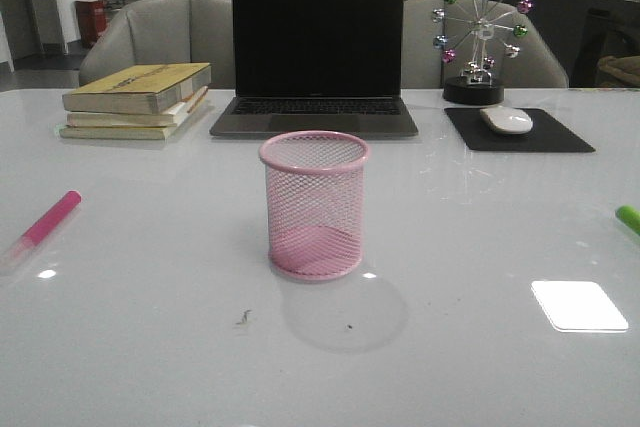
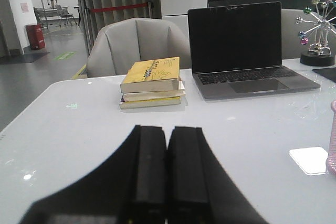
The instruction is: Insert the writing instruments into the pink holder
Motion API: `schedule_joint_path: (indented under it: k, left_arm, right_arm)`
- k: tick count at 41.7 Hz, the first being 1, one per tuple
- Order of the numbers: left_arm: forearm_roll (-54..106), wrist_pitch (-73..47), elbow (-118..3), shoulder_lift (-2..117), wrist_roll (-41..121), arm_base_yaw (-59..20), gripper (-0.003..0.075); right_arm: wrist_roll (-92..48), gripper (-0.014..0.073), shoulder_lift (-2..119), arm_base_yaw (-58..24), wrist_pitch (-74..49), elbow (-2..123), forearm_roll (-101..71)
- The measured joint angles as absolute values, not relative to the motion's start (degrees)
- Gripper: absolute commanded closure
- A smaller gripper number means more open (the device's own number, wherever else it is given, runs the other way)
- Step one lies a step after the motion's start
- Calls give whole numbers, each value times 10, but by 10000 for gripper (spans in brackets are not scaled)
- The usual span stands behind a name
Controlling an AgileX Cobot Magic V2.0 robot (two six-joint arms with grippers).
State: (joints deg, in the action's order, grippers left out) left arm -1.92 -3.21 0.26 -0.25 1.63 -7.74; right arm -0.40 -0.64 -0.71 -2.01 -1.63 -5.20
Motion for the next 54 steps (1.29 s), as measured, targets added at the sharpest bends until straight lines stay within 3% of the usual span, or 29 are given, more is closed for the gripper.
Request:
schedule_joint_path:
  k: [43,54]
  left_arm:
    - [-15,-18,3,-3,16,-77,623]
    - [12,-39,-89,-3,16,-77,623]
  right_arm:
    - [-4,536,-6,-7,-20,-16,-51]
    - [-4,536,-6,-7,-82,102,-37]
